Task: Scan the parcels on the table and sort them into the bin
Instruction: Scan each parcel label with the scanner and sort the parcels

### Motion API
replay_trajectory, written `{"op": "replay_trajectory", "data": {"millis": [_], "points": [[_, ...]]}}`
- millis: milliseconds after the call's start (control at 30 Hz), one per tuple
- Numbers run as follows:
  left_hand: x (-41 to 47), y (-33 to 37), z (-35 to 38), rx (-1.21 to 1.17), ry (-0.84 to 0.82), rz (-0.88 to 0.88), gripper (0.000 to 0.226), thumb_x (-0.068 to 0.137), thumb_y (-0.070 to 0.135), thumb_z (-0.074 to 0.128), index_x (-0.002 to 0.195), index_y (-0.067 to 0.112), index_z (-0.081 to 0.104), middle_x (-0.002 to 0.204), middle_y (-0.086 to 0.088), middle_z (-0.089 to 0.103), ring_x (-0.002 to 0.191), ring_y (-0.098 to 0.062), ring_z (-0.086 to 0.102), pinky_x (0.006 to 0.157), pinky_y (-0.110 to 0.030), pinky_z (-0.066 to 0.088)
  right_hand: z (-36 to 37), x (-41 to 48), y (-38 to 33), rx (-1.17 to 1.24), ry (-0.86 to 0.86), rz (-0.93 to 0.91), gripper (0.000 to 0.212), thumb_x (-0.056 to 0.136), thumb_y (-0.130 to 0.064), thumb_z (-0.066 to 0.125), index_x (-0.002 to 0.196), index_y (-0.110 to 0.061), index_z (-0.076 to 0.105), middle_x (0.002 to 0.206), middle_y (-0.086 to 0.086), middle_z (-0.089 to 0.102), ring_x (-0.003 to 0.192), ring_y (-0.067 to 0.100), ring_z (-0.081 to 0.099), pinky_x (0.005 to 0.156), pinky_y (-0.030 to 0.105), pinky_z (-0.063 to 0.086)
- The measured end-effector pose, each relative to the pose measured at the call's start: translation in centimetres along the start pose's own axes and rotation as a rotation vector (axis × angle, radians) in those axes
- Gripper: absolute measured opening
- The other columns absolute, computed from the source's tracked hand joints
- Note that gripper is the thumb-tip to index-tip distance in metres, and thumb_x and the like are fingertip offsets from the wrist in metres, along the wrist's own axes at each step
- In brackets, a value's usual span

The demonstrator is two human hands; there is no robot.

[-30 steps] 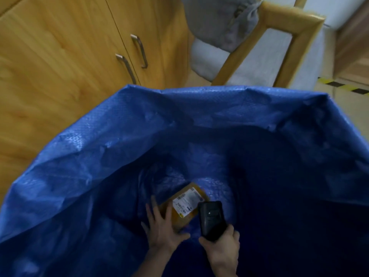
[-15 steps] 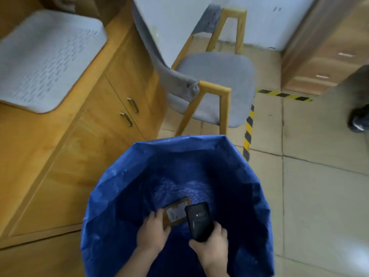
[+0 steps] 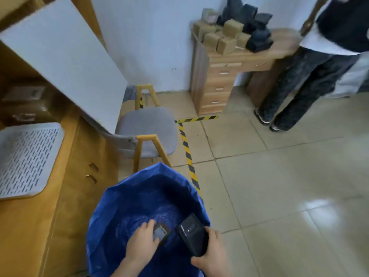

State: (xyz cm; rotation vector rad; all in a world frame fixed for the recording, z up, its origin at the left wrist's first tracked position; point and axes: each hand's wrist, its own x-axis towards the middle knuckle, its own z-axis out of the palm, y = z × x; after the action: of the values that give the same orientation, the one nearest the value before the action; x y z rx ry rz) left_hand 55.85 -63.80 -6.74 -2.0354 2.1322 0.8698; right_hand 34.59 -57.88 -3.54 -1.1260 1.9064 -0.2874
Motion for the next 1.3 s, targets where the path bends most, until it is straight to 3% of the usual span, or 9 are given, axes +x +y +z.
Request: {"op": "replay_trajectory", "data": {"millis": [67,233,433,500,633,867,1000,1100,1300], "points": [[-0.8,2.4,-1.4,0.033,0.006,0.103,0.038,0.093,0.037,0.05,0.128,0.028,0.042,0.119,0.005,0.053,0.111,-0.016,0.052,0.085,-0.031,0.047,-2.4,-2.8,0.7,0.053,0.06,0.015,0.095,0.041,-0.038,0.066,0.132,-0.027,0.042,0.122,-0.008,0.042,0.109,0.011,0.055,0.085,0.027,0.05],[-3.0,8.6,-2.8,0.127,-0.007,0.303,0.038,0.092,0.036,0.051,0.129,0.029,0.044,0.118,0.008,0.053,0.11,-0.012,0.053,0.083,-0.03,0.049,-8.3,-9.6,3.0,0.152,0.282,0.046,0.088,0.045,-0.04,0.07,0.129,-0.029,0.045,0.109,-0.009,0.044,0.101,0.012,0.053,0.069,0.023,0.045],[-6.6,19.3,-1.8,0.164,-0.01,0.535,0.036,0.094,0.031,0.054,0.128,0.025,0.047,0.116,0.003,0.06,0.106,-0.018,0.058,0.083,-0.033,0.05,-14.7,-17.8,9.4,0.179,0.526,0.109,0.088,0.052,-0.035,0.075,0.134,-0.026,0.043,0.118,-0.005,0.046,0.113,0.017,0.05,0.087,0.034,0.05],[-8.7,23.4,-0.5,0.18,-0.006,0.617,0.045,0.094,0.03,0.055,0.137,0.022,0.043,0.118,0.001,0.061,0.107,-0.017,0.059,0.084,-0.029,0.049,-16.4,-21.0,12.5,0.202,0.6,0.133,0.088,0.053,-0.036,0.075,0.134,-0.026,0.042,0.117,-0.005,0.045,0.112,0.017,0.049,0.087,0.036,0.051],[-14.4,31.6,3.5,0.172,-0.046,0.778,0.043,0.095,0.028,0.056,0.136,0.023,0.044,0.121,0.0,0.059,0.108,-0.015,0.058,0.085,-0.026,0.049,-19.1,-28.6,19.9,0.251,0.755,0.204,0.085,0.055,-0.035,0.076,0.133,-0.025,0.043,0.112,-0.007,0.043,0.108,0.016,0.05,0.085,0.035,0.051],[-25.6,43.7,13.2,0.147,-0.199,1.003,0.039,0.091,0.024,0.059,0.129,0.017,0.05,0.109,-0.003,0.056,0.098,-0.021,0.055,0.079,-0.03,0.042,-20.5,-40.5,31.3,0.27,0.957,0.338,0.092,0.058,-0.043,0.08,0.138,-0.029,0.037,0.124,-0.009,0.043,0.115,0.012,0.046,0.096,0.036,0.05],[-32.2,48.3,18.3,0.183,-0.315,1.131,0.039,0.091,0.024,0.059,0.129,0.016,0.051,0.116,-0.007,0.057,0.106,-0.022,0.056,0.085,-0.029,0.043,-19.6,-46.3,36.7,0.305,1.041,0.465,0.095,0.062,-0.044,0.08,0.144,-0.028,0.033,0.133,-0.009,0.042,0.124,0.013,0.043,0.1,0.036,0.048],[-36.4,50.7,21.1,0.228,-0.362,1.222,0.042,0.092,0.023,0.059,0.132,0.016,0.049,0.122,-0.006,0.057,0.112,-0.019,0.054,0.09,-0.026,0.043,-18.5,-49.8,39.9,0.349,1.099,0.575,0.096,0.063,-0.043,0.081,0.145,-0.029,0.032,0.135,-0.009,0.042,0.123,0.011,0.045,0.097,0.032,0.051],[-41.2,54.8,25.7,0.235,-0.498,1.349,0.036,0.092,0.029,0.062,0.125,0.027,0.048,0.117,0.008,0.05,0.105,-0.009,0.052,0.081,-0.017,0.043,-17.6,-54.6,44.9,0.458,1.118,0.804,0.096,0.056,-0.047,0.08,0.14,-0.028,0.037,0.128,-0.008,0.044,0.119,0.013,0.047,0.093,0.035,0.052]]}}
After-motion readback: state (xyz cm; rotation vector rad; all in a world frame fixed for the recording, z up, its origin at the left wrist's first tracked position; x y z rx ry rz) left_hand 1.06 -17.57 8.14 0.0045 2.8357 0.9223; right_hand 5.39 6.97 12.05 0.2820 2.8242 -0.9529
